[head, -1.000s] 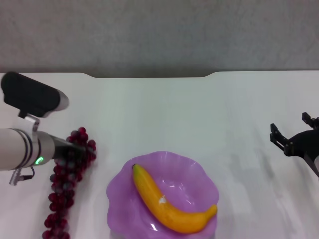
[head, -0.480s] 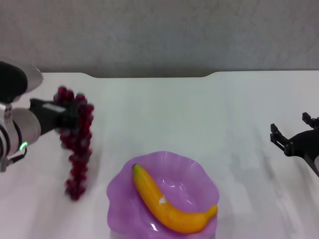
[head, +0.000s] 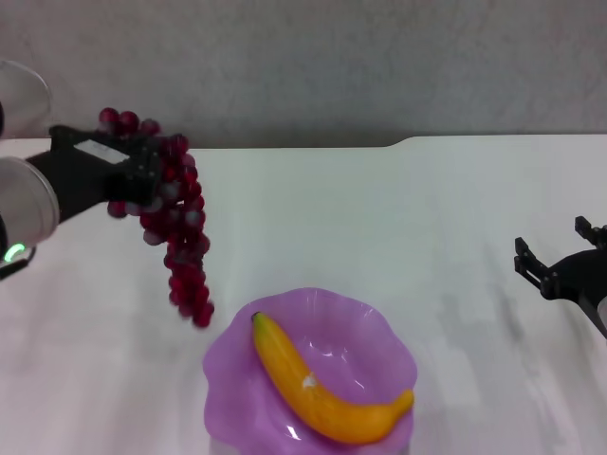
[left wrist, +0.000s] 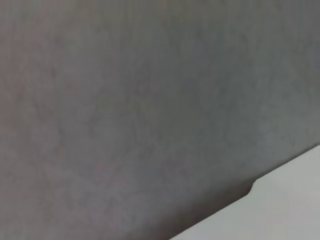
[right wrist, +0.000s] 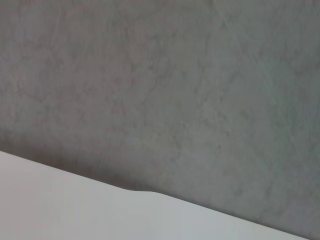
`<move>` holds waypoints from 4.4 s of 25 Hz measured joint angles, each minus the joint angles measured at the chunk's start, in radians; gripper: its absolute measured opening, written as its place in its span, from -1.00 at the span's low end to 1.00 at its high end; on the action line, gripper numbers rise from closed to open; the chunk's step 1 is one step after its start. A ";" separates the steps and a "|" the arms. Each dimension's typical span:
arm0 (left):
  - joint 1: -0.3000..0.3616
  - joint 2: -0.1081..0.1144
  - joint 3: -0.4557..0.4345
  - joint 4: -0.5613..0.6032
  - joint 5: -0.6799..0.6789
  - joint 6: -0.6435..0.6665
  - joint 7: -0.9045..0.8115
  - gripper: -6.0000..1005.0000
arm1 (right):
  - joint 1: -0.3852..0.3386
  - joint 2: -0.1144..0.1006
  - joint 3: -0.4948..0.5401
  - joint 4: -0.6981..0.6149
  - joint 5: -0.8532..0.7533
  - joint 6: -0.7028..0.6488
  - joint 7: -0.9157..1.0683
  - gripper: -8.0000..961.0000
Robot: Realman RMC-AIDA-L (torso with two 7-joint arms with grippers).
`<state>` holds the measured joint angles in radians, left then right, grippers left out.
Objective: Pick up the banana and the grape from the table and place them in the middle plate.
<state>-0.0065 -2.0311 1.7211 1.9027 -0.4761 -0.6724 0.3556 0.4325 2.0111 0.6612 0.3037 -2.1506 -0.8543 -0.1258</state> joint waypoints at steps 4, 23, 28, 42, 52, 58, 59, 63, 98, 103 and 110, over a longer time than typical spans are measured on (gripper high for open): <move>-0.005 -0.002 -0.034 0.084 -0.012 -0.093 0.004 -0.84 | 0.000 0.000 0.000 0.000 0.000 0.000 0.000 0.85; -0.271 -0.002 -0.109 0.125 -0.101 -0.738 -0.079 -0.85 | 0.001 0.001 0.000 -0.011 0.001 0.003 0.003 0.85; -0.333 -0.001 -0.106 0.127 -0.163 -0.815 -0.062 -0.85 | 0.001 0.002 0.000 -0.011 0.001 0.004 0.002 0.85; -0.388 0.000 -0.174 0.136 -0.260 -0.831 -0.011 -0.86 | 0.003 0.001 -0.001 -0.017 0.000 0.026 0.000 0.85; -0.371 -0.005 -0.147 0.122 -0.257 -0.792 0.003 -0.86 | 0.006 0.002 -0.002 -0.013 0.000 0.022 0.000 0.85; -0.367 -0.004 -0.133 0.123 -0.274 -0.796 0.008 -0.86 | 0.006 0.001 -0.002 -0.018 0.001 0.026 0.000 0.85; -0.368 -0.004 -0.126 0.123 -0.272 -0.797 0.009 -0.86 | 0.006 0.001 -0.002 -0.017 0.001 0.025 0.000 0.85; -0.368 -0.003 -0.110 0.119 -0.256 -0.796 0.012 -0.86 | 0.008 0.001 -0.002 -0.013 0.000 0.022 0.000 0.85; -0.637 -0.010 0.320 -0.428 0.077 -0.681 -0.209 -0.85 | 0.022 0.001 -0.002 -0.013 0.003 0.025 0.000 0.85; -0.620 -0.008 0.315 -0.366 0.078 -0.685 -0.209 -0.56 | 0.022 0.002 -0.002 -0.015 0.003 0.026 0.000 0.85; -0.512 -0.004 0.196 -0.173 0.078 -0.654 -0.164 0.06 | 0.022 0.002 -0.002 -0.016 0.003 0.028 0.000 0.85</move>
<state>-0.5187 -2.0354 1.9169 1.7299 -0.3977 -1.3266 0.1915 0.4541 2.0126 0.6596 0.2879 -2.1480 -0.8267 -0.1256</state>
